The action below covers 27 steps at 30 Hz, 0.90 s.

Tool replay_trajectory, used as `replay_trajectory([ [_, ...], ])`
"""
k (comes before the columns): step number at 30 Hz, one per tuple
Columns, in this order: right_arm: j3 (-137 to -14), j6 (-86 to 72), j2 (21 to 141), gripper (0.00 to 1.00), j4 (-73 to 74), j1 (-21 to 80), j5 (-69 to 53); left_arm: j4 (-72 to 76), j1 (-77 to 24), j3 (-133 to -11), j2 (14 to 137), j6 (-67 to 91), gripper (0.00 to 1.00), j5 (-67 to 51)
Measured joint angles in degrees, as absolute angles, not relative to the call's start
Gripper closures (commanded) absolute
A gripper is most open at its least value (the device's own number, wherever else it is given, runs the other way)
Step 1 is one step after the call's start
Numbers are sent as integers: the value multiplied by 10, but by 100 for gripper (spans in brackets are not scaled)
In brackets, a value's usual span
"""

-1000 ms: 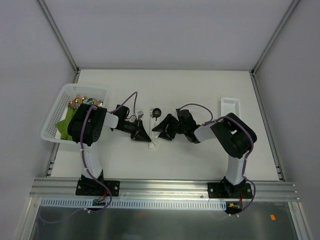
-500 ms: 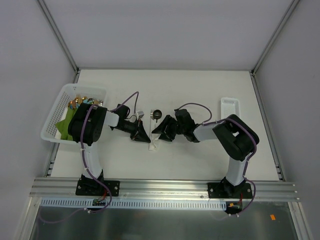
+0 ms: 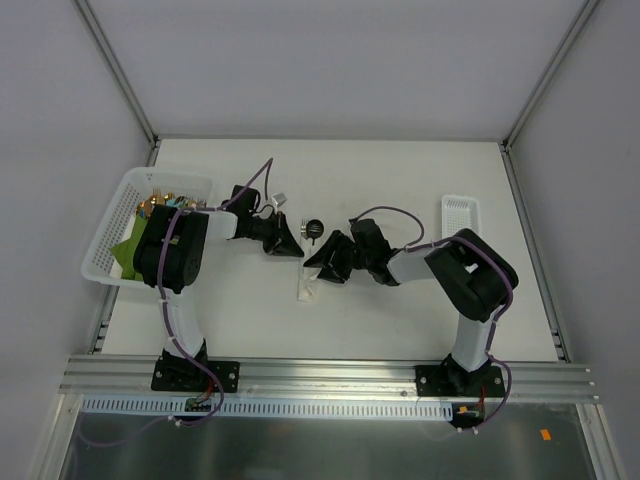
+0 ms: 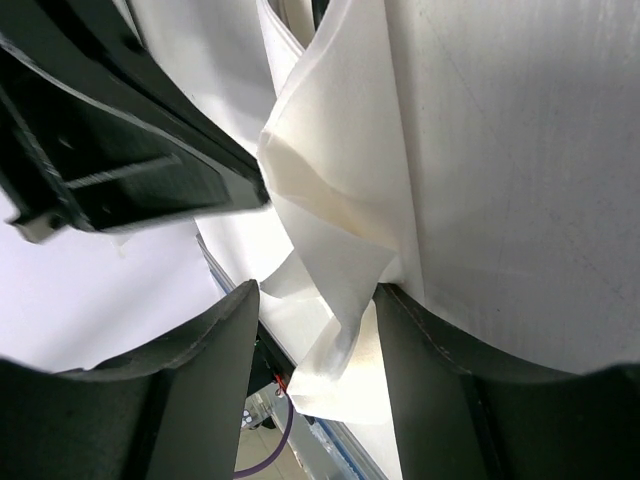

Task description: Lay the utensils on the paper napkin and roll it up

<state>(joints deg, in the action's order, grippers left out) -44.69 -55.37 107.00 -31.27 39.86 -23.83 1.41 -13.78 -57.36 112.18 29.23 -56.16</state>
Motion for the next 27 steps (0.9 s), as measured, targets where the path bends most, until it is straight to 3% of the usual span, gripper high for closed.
replay_trajectory([
  [8,-447,-554,1074,45,-319,399,-244,53,-138,-625,1164,318,97,-563],
  [27,-462,-545,1072,46,-293,399,-246,81,-143,-616,1194,338,100,-563],
])
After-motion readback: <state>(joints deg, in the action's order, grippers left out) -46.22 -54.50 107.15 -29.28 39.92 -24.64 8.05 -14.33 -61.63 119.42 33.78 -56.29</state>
